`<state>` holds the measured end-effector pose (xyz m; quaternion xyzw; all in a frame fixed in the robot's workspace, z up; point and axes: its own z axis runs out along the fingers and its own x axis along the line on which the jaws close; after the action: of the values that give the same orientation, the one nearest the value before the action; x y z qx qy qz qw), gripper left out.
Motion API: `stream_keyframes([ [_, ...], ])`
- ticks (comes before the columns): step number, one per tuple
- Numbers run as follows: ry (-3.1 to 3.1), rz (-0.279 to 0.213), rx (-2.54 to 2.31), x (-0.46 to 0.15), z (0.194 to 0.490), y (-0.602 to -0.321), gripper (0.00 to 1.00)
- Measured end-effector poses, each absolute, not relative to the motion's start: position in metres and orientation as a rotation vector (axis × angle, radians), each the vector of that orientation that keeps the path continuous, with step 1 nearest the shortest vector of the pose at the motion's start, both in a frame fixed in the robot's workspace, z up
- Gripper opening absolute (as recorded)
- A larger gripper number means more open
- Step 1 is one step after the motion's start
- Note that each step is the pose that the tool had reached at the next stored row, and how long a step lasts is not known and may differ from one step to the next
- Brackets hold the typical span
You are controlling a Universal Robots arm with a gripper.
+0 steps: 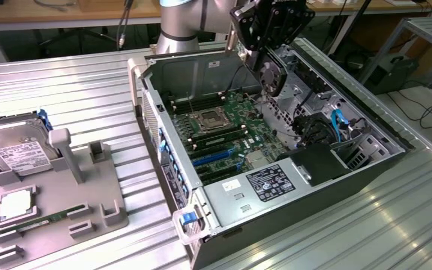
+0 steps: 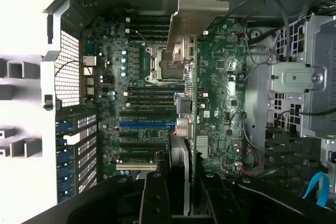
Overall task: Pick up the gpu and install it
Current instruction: 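Pick up the gpu and move the gpu toward the slot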
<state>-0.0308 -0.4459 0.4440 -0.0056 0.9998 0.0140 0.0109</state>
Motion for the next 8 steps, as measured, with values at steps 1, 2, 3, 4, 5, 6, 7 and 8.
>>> stream_keyframes([
  [1,3.12,0.044,-0.017,-0.0295,0.4439,-0.4459,0.27],
  [2,3.12,0.044,-0.017,-0.0281,0.4439,-0.4459,0.27],
  [3,3.12,0.044,-0.017,-0.0264,0.4439,-0.4459,0.27],
  [4,3.12,0.044,-0.017,-0.0253,0.4439,-0.4459,0.27],
  [5,3.12,0.044,-0.017,-0.0239,0.4439,-0.4459,0.27],
  [6,3.119,0.044,-0.017,-0.0228,0.4438,-0.4459,0.27],
  [7,3.12,0.044,-0.017,-0.0213,0.4438,-0.4459,0.27],
  [8,3.12,0.044,-0.017,-0.0202,0.4438,-0.4459,0.27],
])
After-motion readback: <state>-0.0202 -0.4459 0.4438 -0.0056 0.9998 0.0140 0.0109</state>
